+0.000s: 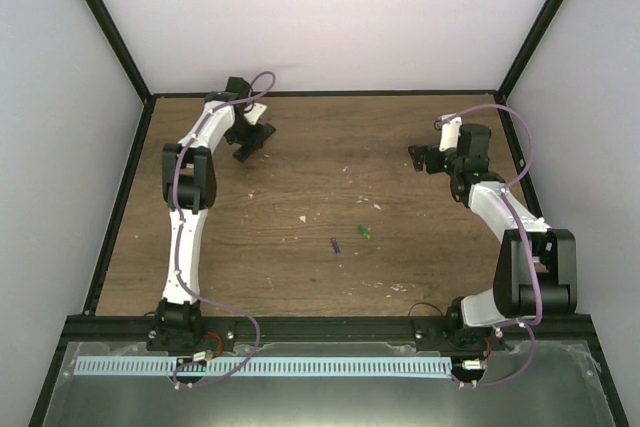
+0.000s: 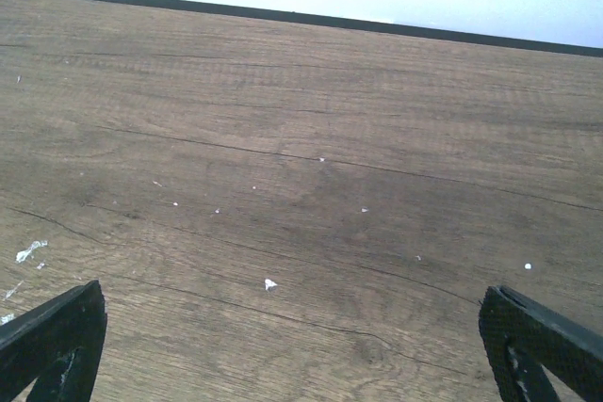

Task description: Load the batteries into the remote control

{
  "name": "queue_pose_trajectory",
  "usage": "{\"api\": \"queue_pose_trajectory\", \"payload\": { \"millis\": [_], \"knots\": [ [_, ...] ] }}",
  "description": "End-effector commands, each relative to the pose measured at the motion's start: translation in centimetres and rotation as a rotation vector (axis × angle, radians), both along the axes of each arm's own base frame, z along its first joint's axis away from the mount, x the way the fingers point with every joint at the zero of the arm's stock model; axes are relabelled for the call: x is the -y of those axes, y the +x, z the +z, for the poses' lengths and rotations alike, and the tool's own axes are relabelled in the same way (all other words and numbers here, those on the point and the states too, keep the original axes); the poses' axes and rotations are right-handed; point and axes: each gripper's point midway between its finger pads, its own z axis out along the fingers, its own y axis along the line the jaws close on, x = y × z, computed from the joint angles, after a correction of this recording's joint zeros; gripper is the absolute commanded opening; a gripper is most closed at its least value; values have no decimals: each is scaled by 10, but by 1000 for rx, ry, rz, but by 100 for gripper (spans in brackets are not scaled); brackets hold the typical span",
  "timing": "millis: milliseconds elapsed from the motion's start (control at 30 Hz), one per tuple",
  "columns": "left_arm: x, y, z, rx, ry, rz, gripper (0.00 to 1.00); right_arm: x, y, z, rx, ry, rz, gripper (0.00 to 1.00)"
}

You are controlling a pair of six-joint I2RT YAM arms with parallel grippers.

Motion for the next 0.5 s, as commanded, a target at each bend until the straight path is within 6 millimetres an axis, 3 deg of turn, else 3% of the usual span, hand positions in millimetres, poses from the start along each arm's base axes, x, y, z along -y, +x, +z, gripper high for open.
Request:
{"api": "queue_pose_trajectory", "payload": {
  "millis": [0, 233, 467],
  "knots": [
    [15, -23, -23, -109, -36, -27, 50, -6, 7, 17, 35, 8, 26, 100],
    [52, -23, 15, -86, -278, -23, 32, -17, 2, 15, 14, 62, 74, 99],
    [77, -24, 64, -34, -482, 9, 26, -58, -11, 26, 15, 238, 257, 96]
  ]
}}
